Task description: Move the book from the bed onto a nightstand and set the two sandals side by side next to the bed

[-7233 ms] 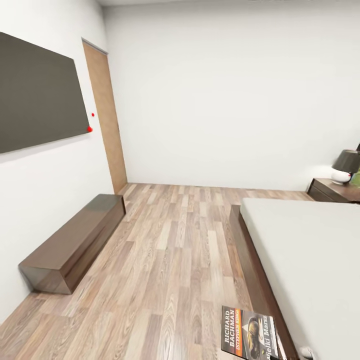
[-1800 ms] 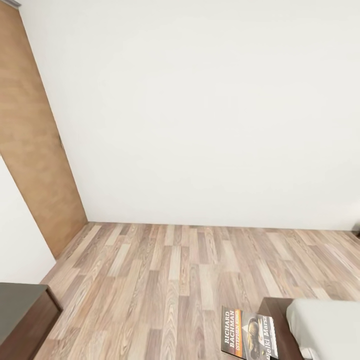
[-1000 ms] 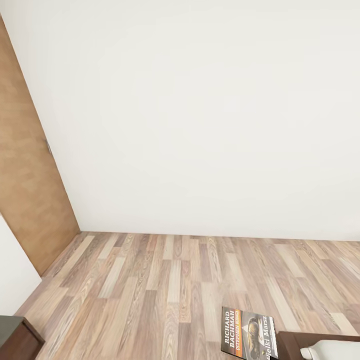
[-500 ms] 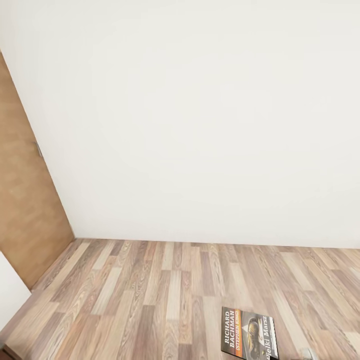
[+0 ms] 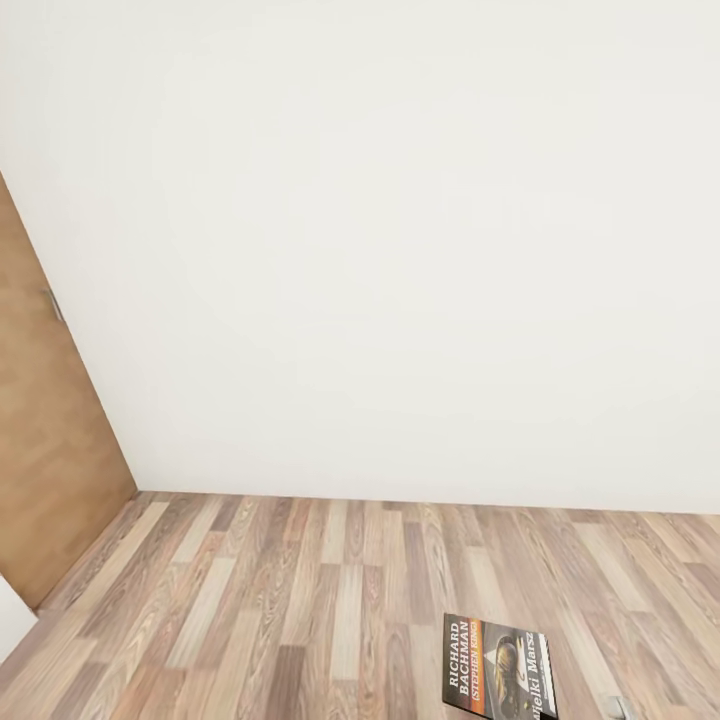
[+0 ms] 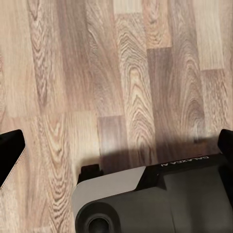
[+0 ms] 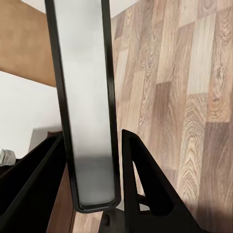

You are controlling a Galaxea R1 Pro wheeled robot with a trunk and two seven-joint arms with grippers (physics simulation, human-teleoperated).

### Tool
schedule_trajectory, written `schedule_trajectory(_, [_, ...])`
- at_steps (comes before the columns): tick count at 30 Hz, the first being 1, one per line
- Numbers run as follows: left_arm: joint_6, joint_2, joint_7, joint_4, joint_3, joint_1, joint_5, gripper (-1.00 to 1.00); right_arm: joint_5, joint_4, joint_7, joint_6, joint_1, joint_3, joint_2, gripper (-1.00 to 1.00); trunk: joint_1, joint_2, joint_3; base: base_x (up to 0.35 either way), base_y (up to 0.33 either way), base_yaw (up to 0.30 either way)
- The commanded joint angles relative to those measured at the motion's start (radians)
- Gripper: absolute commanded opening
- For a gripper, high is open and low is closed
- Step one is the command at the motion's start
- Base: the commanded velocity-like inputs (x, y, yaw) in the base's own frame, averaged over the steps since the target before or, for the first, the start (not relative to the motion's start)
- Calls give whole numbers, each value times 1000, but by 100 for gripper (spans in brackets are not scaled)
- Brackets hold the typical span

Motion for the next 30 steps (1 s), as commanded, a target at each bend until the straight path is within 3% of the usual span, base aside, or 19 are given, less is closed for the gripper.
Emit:
schedule_trajectory(1, [-3,0,-2,1,8,-1,-9,100,-6,3,3,-5,-2,2,0,-100,1,-1,-2,329,0,0])
schedule_trajectory(30, [-3,-1,-2,1,7,-1,-10,100,-6,3,2,-5,-2,2,0,-100,1,-1,-2,329,0,0])
